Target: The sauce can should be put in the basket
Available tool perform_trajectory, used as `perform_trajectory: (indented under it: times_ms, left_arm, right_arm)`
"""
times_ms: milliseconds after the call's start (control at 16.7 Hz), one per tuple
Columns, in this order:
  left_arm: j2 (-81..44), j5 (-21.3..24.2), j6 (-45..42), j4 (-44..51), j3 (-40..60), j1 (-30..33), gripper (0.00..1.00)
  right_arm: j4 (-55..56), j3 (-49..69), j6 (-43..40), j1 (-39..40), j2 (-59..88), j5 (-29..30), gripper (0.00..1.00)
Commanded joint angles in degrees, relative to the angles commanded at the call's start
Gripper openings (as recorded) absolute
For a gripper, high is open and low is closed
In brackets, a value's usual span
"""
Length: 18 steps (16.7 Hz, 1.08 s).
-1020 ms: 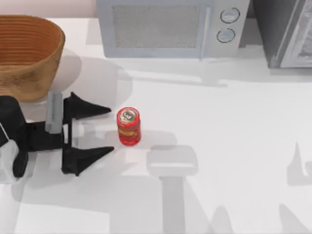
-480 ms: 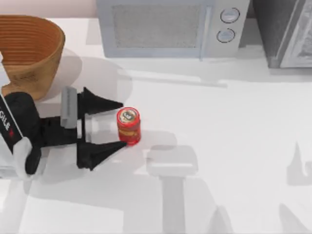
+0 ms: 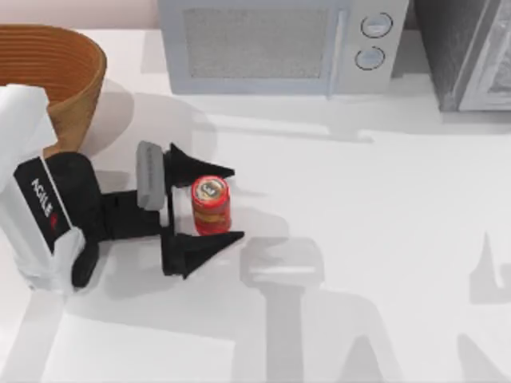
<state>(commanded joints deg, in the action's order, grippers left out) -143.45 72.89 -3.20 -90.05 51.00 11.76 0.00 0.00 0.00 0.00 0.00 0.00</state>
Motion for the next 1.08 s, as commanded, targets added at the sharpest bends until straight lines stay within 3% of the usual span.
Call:
perform_trajectory:
  times_ms: [780, 1080]
  left_arm:
    - [0.0, 0.0, 0.0, 0.0, 0.0, 0.0, 0.02]
    - [0.0, 0.0, 0.0, 0.0, 0.0, 0.0, 0.00]
  right_arm:
    - [0.0, 0.0, 0.0, 0.0, 0.0, 0.0, 1.00]
    - [0.0, 0.0, 0.0, 0.0, 0.0, 0.0, 1.00]
